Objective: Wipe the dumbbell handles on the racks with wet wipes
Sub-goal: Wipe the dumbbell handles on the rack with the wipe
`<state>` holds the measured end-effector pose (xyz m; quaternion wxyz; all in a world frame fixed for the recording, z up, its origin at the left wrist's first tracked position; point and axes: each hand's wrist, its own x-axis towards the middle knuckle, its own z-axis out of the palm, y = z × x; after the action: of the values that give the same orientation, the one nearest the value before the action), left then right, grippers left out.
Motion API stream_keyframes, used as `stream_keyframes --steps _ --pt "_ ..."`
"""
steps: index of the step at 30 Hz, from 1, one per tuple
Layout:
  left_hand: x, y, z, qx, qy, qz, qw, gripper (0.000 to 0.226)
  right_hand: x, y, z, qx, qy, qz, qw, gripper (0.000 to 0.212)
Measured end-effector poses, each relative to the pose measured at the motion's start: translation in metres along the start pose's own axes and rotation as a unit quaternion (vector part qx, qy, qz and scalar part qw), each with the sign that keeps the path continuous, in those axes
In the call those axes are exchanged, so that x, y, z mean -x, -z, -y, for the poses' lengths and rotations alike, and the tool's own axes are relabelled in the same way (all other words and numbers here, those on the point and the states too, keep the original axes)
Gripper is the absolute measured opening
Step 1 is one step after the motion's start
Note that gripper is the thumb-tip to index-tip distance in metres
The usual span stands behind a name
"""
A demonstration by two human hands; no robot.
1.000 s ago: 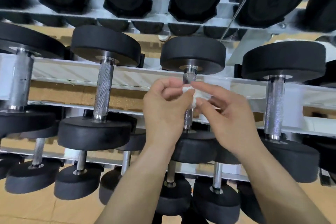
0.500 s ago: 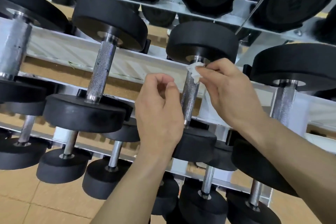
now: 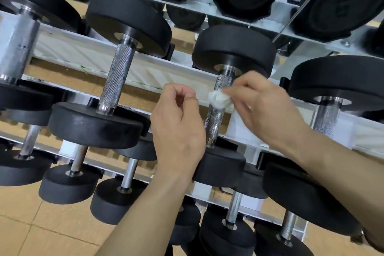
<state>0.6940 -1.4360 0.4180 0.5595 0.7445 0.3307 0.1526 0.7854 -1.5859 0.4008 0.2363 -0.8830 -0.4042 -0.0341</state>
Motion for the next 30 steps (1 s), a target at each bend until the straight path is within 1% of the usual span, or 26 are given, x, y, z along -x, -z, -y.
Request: stream_keyframes --steps 2,3,4,7,9,10,11,12,14,15,16,18,21,24,25,26,27,28,30 --pt "-0.001 0.001 0.001 0.017 0.012 -0.009 1.000 0.014 0.003 -0.006 0.007 -0.009 -0.057 -0.036 0.998 0.022" --pt "-0.002 0.001 0.001 0.027 0.018 -0.014 0.999 0.014 0.009 -0.008 0.012 -0.016 -0.059 -0.029 0.998 0.021" --pt "-0.002 0.002 0.001 0.044 0.027 -0.022 0.998 0.015 0.017 -0.008 0.017 -0.027 -0.042 -0.004 0.999 0.021" --pt "-0.003 0.003 0.001 0.096 0.056 -0.048 0.993 0.019 0.032 -0.002 0.022 -0.083 0.022 0.124 0.989 0.021" --pt "-0.003 0.004 0.001 0.110 0.061 -0.053 0.991 0.019 0.029 0.002 0.018 -0.074 0.068 0.177 0.979 0.019" --pt "-0.003 0.004 0.001 0.116 0.063 -0.054 0.990 0.019 0.026 0.004 0.015 -0.053 0.091 0.183 0.977 0.021" --pt "-0.003 0.004 0.001 0.122 0.064 -0.055 0.989 0.019 0.020 0.005 0.012 -0.028 0.106 0.162 0.981 0.022" --pt "-0.004 0.004 0.001 0.127 0.065 -0.055 0.988 0.019 0.013 0.006 0.007 -0.003 0.100 0.118 0.988 0.021" --pt "-0.004 0.004 0.001 0.135 0.068 -0.053 0.987 0.020 -0.002 0.009 0.000 0.027 0.026 0.002 0.999 0.015" --pt "-0.004 0.005 0.001 0.139 0.069 -0.054 0.986 0.020 -0.007 0.009 -0.001 0.028 -0.013 -0.039 0.999 0.014" --pt "-0.004 0.005 0.001 0.141 0.069 -0.055 0.986 0.020 -0.010 0.006 0.000 0.027 -0.038 -0.057 0.997 0.015" --pt "-0.004 0.004 0.002 0.144 0.070 -0.055 0.986 0.020 -0.005 -0.005 0.010 0.022 -0.048 -0.036 0.998 0.018" --pt "-0.005 0.004 0.003 0.154 0.071 -0.056 0.984 0.020 0.010 -0.008 0.019 -0.038 -0.021 0.030 0.999 0.021" --pt "-0.005 0.004 0.004 0.157 0.072 -0.055 0.983 0.018 0.019 0.001 0.025 -0.082 0.061 0.162 0.981 0.021" --pt "-0.005 0.004 0.005 0.157 0.072 -0.057 0.983 0.017 0.018 0.004 0.027 -0.080 0.091 0.200 0.972 0.022" --pt "-0.005 0.004 0.005 0.157 0.073 -0.058 0.983 0.016 0.015 0.007 0.028 -0.060 0.117 0.220 0.967 0.023" --pt "-0.005 0.004 0.005 0.155 0.074 -0.058 0.983 0.015 0.010 0.009 0.026 -0.022 0.135 0.217 0.967 0.020" --pt "-0.005 0.004 0.005 0.154 0.074 -0.057 0.984 0.014 0.002 0.010 0.020 0.023 0.135 0.193 0.972 0.016" --pt "-0.005 0.005 0.005 0.151 0.072 -0.052 0.984 0.014 -0.018 0.012 0.007 0.100 0.077 0.119 0.985 0.016"
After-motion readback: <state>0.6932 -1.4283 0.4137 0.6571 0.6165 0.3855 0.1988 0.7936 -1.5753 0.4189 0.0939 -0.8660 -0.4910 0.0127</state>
